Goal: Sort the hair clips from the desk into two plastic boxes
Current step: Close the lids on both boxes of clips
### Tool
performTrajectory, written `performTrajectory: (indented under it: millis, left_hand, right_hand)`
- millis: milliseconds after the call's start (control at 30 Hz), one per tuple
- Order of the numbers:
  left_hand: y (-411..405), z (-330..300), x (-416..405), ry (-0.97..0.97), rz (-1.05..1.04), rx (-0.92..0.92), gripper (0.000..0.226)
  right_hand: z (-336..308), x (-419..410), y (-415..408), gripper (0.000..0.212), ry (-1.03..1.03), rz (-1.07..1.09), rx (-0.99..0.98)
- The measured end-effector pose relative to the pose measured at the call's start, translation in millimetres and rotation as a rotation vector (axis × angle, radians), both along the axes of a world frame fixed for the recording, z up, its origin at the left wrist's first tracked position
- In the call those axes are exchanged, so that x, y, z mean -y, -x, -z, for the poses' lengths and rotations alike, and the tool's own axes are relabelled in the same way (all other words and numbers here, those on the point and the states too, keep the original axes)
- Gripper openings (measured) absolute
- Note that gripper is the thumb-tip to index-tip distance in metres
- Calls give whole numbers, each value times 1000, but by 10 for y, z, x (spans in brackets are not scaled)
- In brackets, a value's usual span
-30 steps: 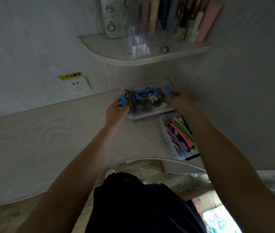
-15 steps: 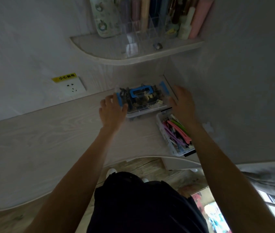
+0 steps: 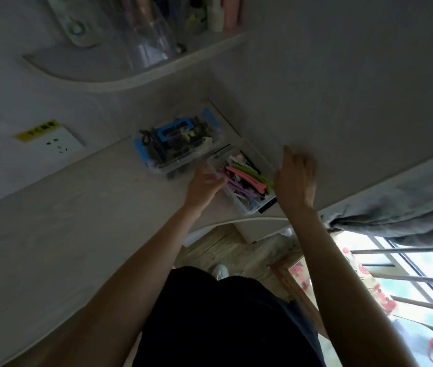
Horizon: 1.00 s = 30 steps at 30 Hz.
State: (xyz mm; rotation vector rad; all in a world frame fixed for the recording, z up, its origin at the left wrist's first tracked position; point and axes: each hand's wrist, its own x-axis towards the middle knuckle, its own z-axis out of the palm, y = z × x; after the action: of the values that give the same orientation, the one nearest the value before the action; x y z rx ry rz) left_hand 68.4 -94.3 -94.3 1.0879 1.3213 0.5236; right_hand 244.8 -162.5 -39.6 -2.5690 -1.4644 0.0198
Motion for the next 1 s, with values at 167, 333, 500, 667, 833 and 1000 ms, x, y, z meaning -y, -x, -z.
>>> performTrajectory:
  millis: [167,333,500,667,833,1000]
  left_hand:
    - [38,45,54,7,-82,102,78]
    - [164,-16,292,16,-57,212,74]
    - [433,-132,460,181,-155,213,27]
    - [550,-110,355,-85,-116,-56,22]
    - [431,-138,187,-216,60,-96,15]
    - [367,-152,152,-264,109,-211,35]
  right_hand:
    - [-74,114,7,34,-70,-188,-74]
    - [-16,242,422,32,-178,-398,-2]
    - [374,407,690,55,-179,-567,19]
    - [449,495,720,50,-193,-515,-149]
    - [481,633,568,31,-319,-443,-399]
    - [409,709,298,20,-459,57,-619]
